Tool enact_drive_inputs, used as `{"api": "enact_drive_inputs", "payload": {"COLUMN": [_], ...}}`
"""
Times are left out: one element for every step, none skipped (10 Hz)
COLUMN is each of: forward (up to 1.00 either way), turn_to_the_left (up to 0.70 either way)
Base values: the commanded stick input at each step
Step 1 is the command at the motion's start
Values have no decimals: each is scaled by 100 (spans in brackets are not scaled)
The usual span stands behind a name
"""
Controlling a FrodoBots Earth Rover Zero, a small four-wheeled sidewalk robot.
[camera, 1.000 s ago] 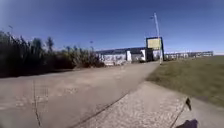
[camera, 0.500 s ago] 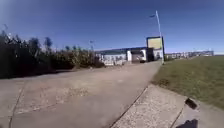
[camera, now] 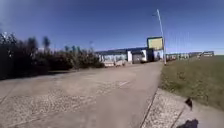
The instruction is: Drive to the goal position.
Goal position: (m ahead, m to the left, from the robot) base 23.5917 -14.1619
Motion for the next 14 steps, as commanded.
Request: {"api": "enact_drive_inputs", "payload": {"forward": [100, 100, 100, 100, 100, 100, 100, 100, 100, 100, 100, 100, 100, 100], "turn_to_the_left": [-39, -32, 0, -4, -7, -22, -37, -12, -26, -26, -6, -35, -39, -12]}}
